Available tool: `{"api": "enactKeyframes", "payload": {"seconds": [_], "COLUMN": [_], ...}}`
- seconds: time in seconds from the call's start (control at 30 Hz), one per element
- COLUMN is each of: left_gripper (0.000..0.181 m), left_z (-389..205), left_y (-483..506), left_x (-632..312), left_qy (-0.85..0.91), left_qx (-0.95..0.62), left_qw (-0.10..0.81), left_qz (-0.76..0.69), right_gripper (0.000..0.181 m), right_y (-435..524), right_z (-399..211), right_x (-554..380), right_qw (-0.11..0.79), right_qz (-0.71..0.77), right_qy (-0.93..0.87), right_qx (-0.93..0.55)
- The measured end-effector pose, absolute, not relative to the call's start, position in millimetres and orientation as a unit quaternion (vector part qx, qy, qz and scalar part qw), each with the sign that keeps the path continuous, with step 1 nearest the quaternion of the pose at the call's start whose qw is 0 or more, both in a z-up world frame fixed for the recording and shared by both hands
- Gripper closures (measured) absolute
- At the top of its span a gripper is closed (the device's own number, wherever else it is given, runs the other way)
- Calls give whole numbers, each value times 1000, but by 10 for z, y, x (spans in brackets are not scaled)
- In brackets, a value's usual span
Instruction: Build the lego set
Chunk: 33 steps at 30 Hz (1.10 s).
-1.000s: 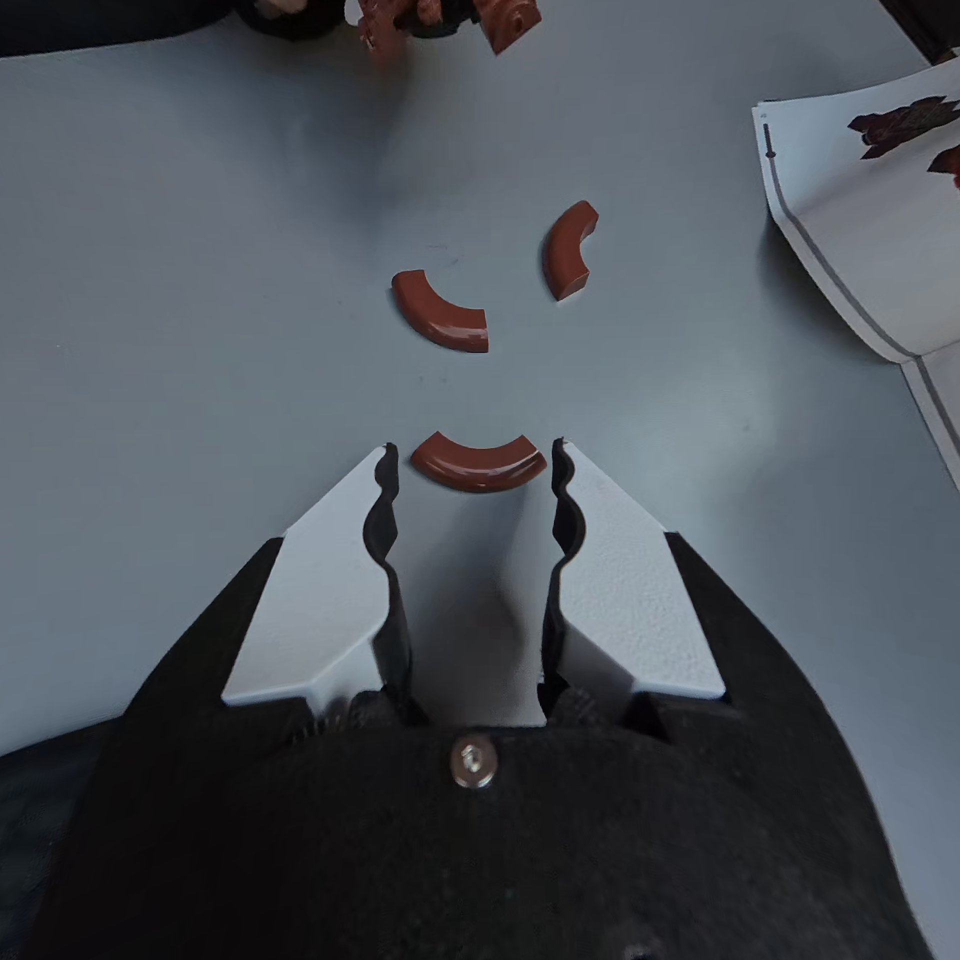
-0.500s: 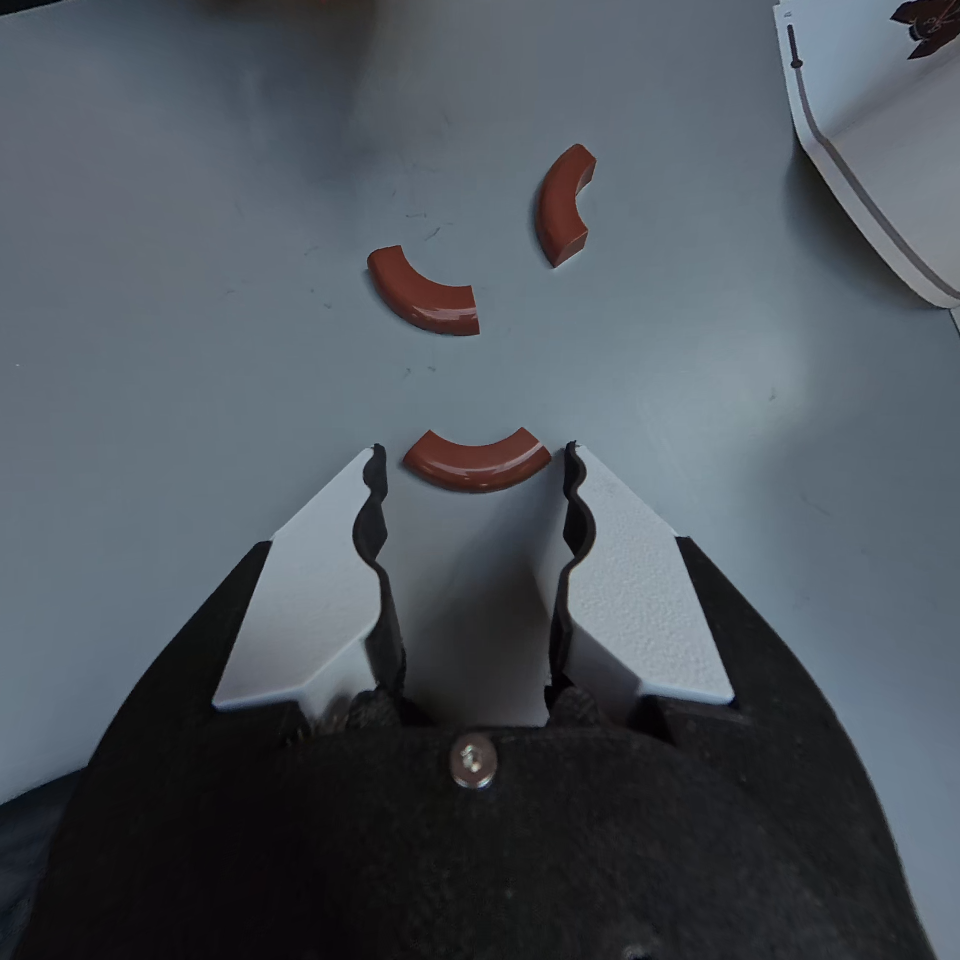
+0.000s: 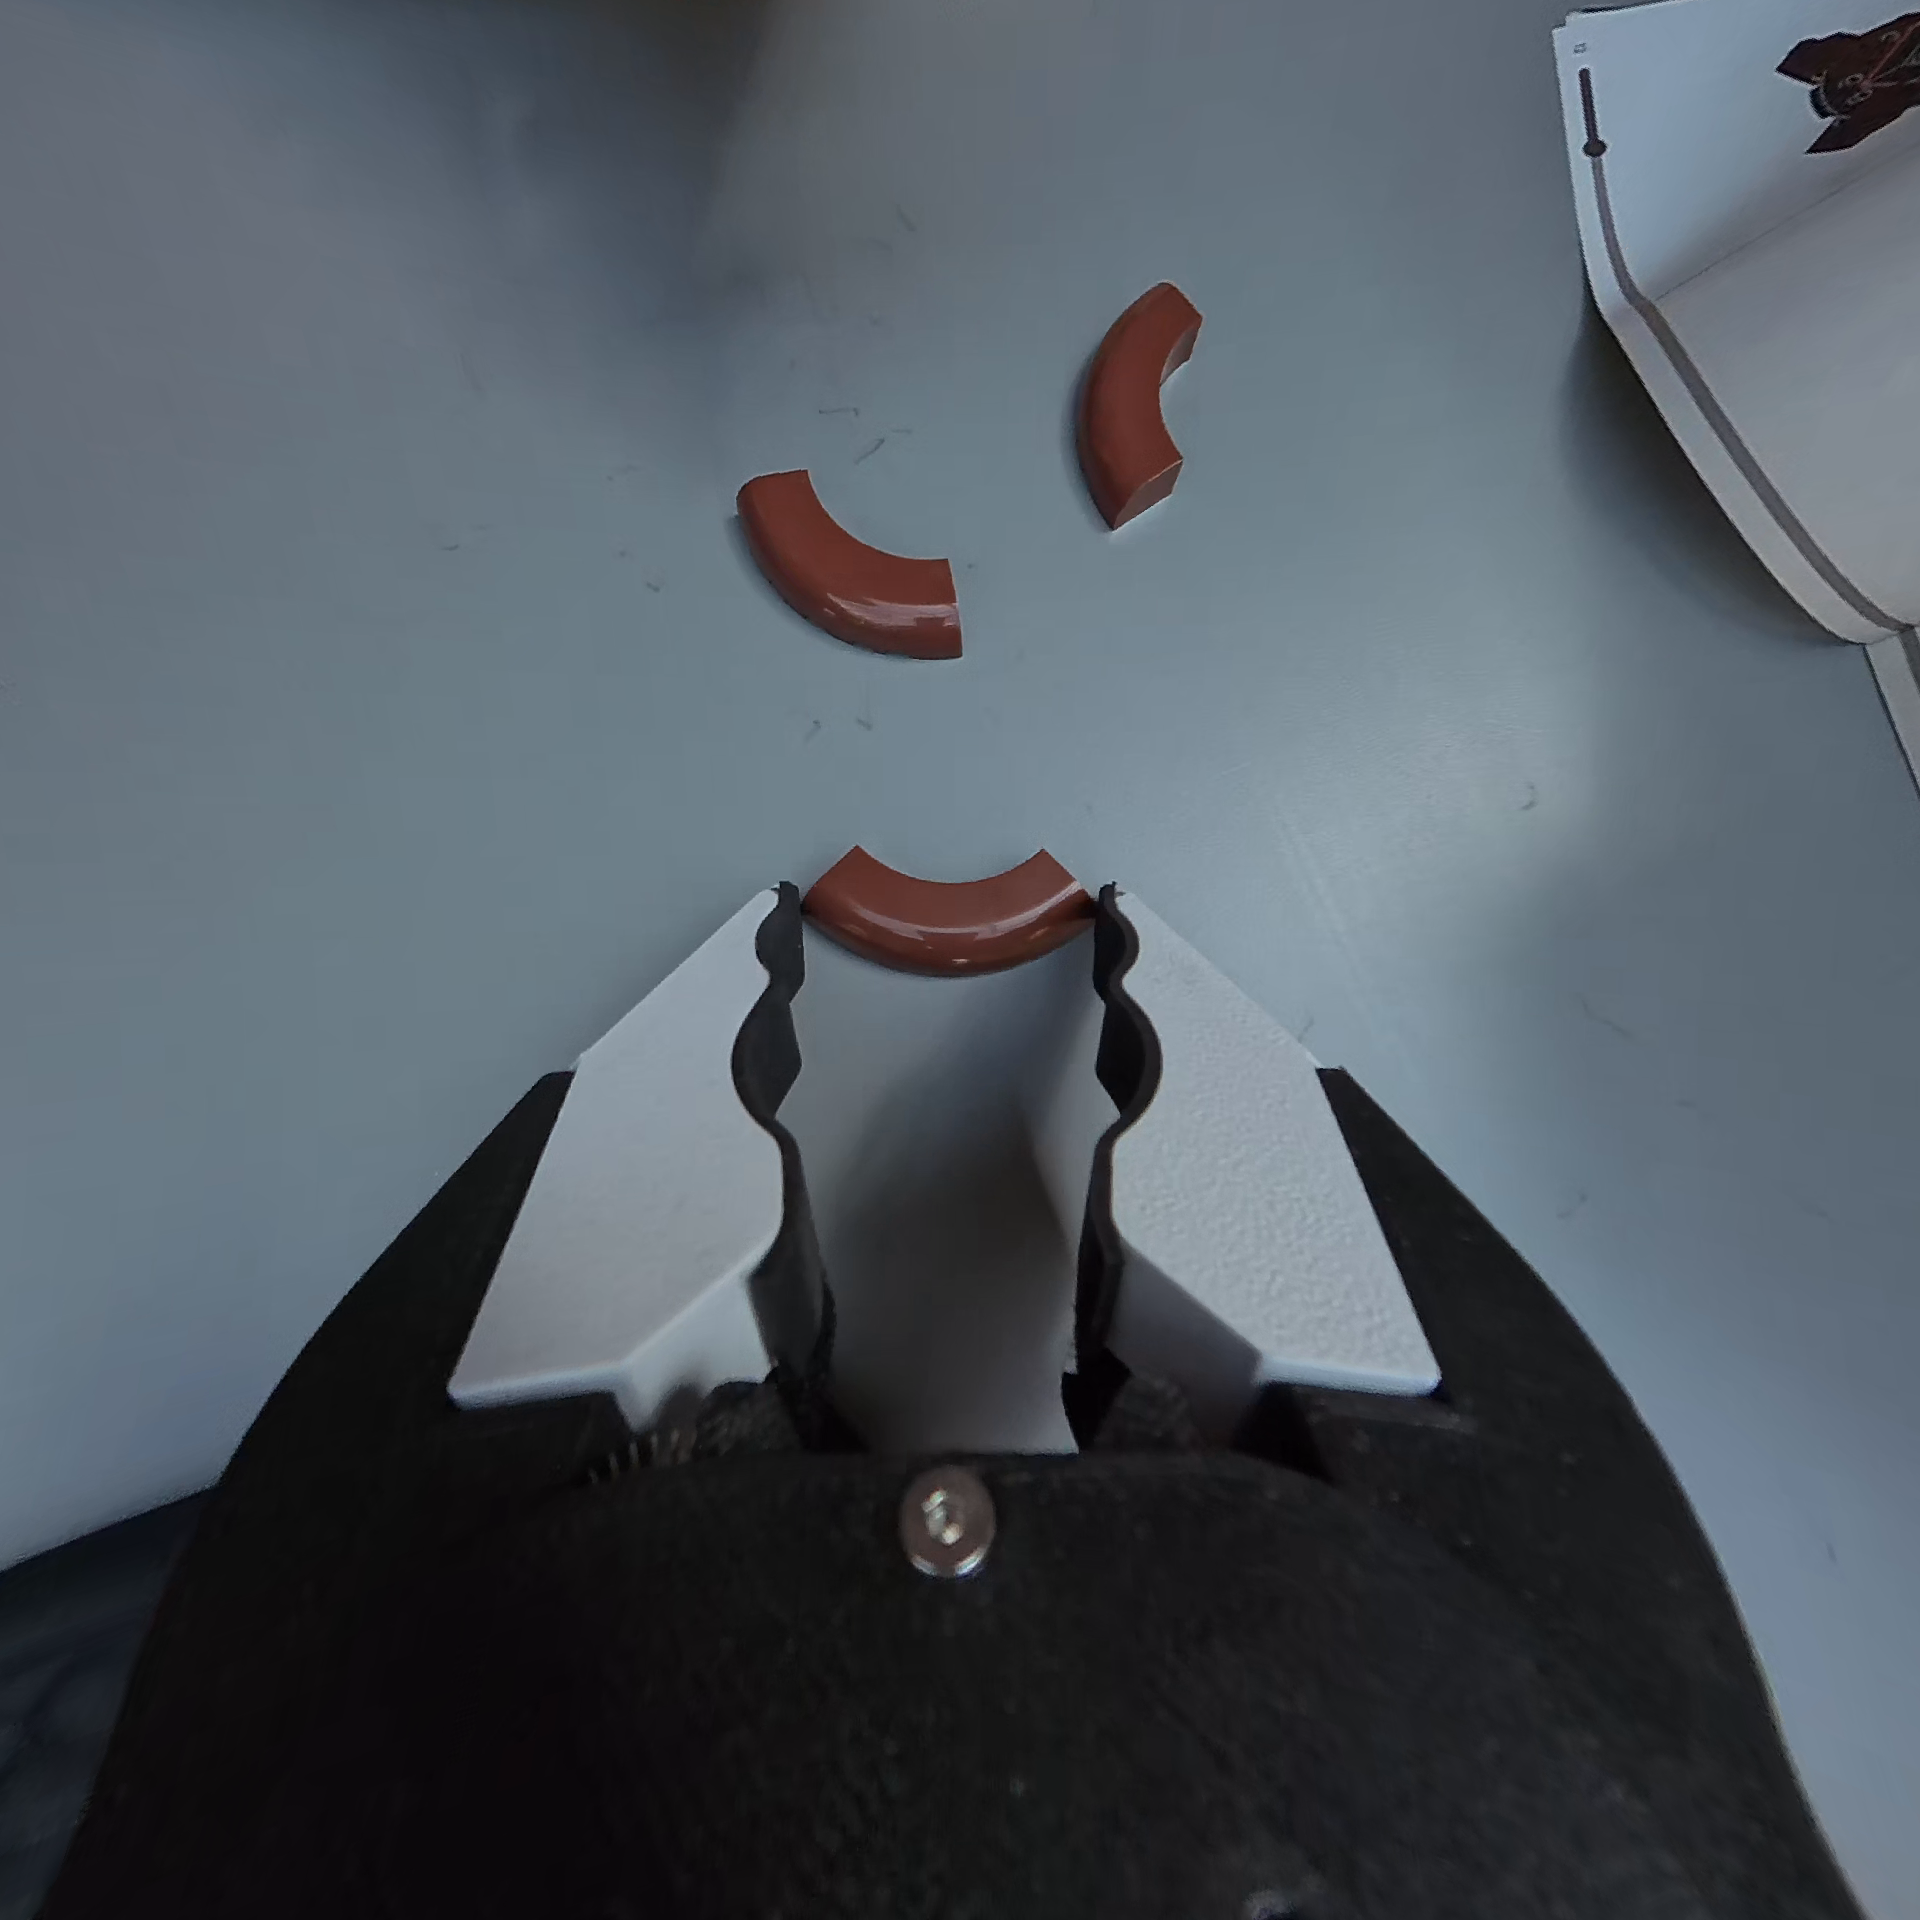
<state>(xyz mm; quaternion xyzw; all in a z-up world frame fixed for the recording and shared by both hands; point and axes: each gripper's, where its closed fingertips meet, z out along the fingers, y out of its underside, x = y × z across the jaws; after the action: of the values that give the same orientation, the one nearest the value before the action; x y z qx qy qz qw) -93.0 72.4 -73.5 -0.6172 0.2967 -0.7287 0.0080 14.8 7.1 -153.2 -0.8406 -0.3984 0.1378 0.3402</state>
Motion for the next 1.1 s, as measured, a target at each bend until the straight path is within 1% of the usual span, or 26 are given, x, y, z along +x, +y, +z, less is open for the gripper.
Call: {"api": "enactKeyframes", "payload": {"seconds": [0.5,0.6,0.7,0.8,0.9,1.1], "left_gripper": [164,164,164,164,164,164], "left_z": [-825,-834,-865,-912,-915,-848], "left_y": [744,747,736,724,723,726], "left_x": [-912,-897,-872,-846,-825,-790], "left_qy": [278,265,257,249,232,199], "left_qx": [-635,-638,-645,-658,-663,-663], "left_qw": [-3,-8,-12,-11,-12,7], "left_qz": [-721,-723,-719,-711,-712,-722], "right_gripper": [125,125,125,125,126,126], "right_y": [117,164,241,331,413,572], "right_z": [-1496,-1416,-1230,-973,-789,-823], "right_x": [177,161,66,-157,-440,-682], "right_qw": [339,359,398,438,465,476], "right_qz": [136,145,179,232,252,190], "right_qy": [-369,-354,-323,-279,-252,-224], "right_qx": [-855,-852,-840,-823,-810,-829]}}
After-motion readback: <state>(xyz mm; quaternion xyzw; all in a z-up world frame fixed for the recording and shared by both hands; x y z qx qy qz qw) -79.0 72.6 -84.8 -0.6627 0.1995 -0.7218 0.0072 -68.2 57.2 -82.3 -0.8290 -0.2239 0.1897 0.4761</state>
